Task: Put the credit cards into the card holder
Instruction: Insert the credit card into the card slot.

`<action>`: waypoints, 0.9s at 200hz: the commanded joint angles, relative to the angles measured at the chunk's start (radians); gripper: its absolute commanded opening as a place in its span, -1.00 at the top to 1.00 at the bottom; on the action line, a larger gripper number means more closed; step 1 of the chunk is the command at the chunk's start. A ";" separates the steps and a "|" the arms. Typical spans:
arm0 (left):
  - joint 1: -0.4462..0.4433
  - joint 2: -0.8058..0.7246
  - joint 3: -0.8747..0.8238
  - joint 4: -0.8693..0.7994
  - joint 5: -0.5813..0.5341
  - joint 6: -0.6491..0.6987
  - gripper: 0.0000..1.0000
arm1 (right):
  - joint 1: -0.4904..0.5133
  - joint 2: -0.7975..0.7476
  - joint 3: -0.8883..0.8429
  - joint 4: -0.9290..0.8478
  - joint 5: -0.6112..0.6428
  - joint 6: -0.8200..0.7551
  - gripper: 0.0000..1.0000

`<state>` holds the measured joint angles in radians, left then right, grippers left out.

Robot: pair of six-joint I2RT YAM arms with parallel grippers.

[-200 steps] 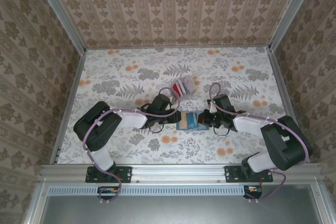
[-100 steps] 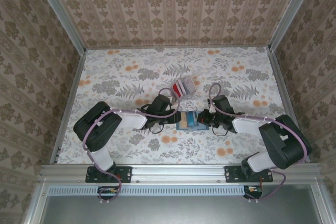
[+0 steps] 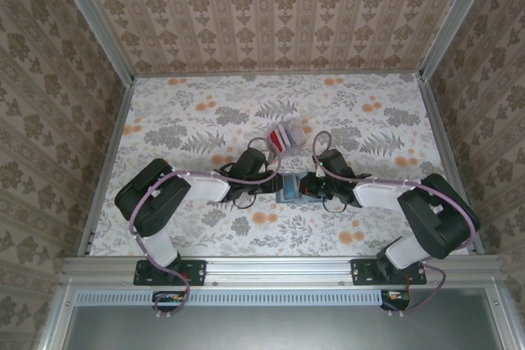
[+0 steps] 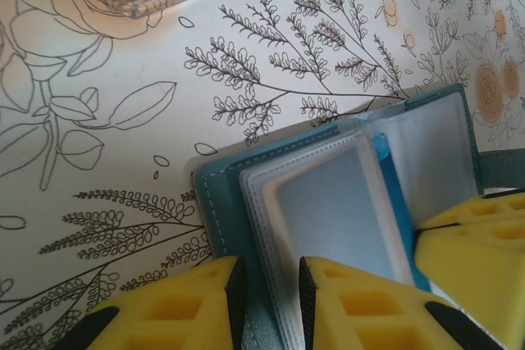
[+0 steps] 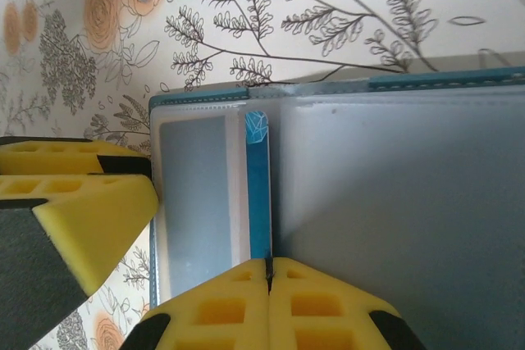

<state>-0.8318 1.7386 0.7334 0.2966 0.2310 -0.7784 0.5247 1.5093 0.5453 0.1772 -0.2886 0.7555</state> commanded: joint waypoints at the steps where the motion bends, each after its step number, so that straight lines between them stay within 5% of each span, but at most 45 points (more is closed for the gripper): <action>1: -0.017 0.019 -0.009 -0.065 -0.002 -0.012 0.47 | 0.021 0.036 0.031 0.004 0.020 -0.009 0.97; 47: -0.018 -0.006 -0.017 -0.079 -0.016 -0.007 0.47 | 0.034 0.049 0.047 0.010 0.005 -0.009 0.92; 88: -0.014 -0.059 -0.003 -0.156 -0.063 0.029 0.43 | 0.026 -0.070 0.063 -0.133 0.062 -0.063 0.61; 139: 0.012 -0.131 0.086 -0.310 -0.137 0.145 0.36 | -0.036 -0.245 0.088 -0.298 0.100 -0.141 0.49; 180: 0.067 -0.155 0.097 -0.255 -0.108 0.151 0.35 | -0.075 -0.203 0.208 -0.357 0.068 -0.232 0.40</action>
<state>-0.8036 1.6081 0.8082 0.0307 0.1169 -0.6601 0.4656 1.2804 0.6731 -0.1104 -0.2127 0.6025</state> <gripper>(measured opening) 0.324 0.288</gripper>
